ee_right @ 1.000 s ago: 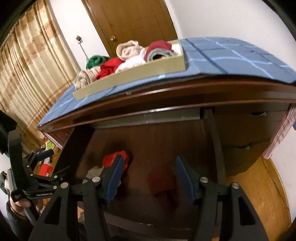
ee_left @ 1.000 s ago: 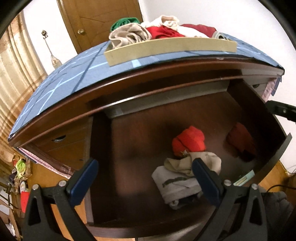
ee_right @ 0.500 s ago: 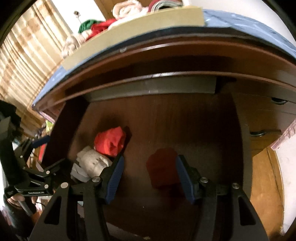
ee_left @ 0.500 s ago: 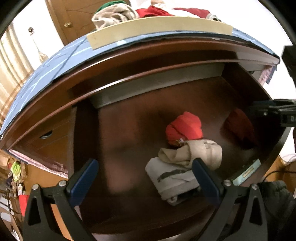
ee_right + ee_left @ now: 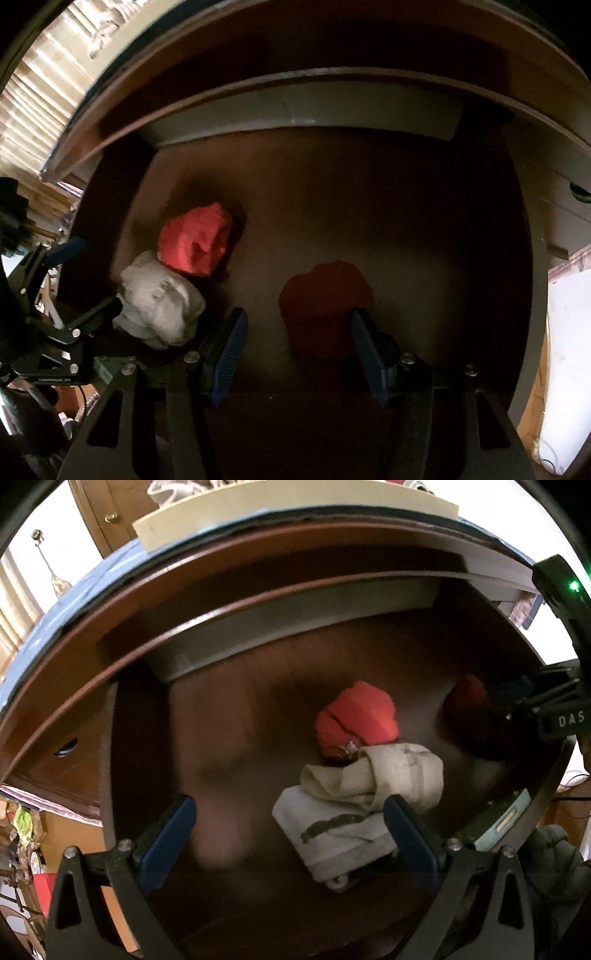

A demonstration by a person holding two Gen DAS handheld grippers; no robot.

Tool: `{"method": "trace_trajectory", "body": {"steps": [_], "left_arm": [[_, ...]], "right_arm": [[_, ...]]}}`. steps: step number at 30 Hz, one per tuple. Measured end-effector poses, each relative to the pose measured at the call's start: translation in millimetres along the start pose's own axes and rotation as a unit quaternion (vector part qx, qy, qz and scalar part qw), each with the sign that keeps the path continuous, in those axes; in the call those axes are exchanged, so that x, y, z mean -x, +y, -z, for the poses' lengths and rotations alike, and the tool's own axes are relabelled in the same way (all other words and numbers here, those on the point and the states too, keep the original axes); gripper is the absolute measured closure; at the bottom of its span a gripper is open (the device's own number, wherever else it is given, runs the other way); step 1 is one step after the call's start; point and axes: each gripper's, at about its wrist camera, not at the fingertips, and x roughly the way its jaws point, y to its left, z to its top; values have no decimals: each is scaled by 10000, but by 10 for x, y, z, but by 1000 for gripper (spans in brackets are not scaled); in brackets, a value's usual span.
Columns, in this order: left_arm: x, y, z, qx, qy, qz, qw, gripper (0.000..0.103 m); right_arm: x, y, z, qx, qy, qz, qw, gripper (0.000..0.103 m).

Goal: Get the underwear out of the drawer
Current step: 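Lower both open tools into the drawer toward the beige sock and dark red item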

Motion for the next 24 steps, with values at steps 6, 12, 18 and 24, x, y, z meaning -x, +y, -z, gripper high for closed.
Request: {"method": "trace_trajectory", "body": {"steps": [6,12,18,24], "left_arm": [[-60,15,-37,199,164,323,9991,1],[-28,-40,-90,32,163,409,9990,1],[-97,-89,-124,-43,322,423,9986,1],[-121,-78,-149,3,396,397,9984,1]], "right_arm": [[-165,36,-27,89,341,122,9993,42],[-277,-3,-16,80,835,39,9965,42],[-347,74,-3,347,1016,153,9941,46],[-388,90,-89,435,954,348,9939,73]]}}
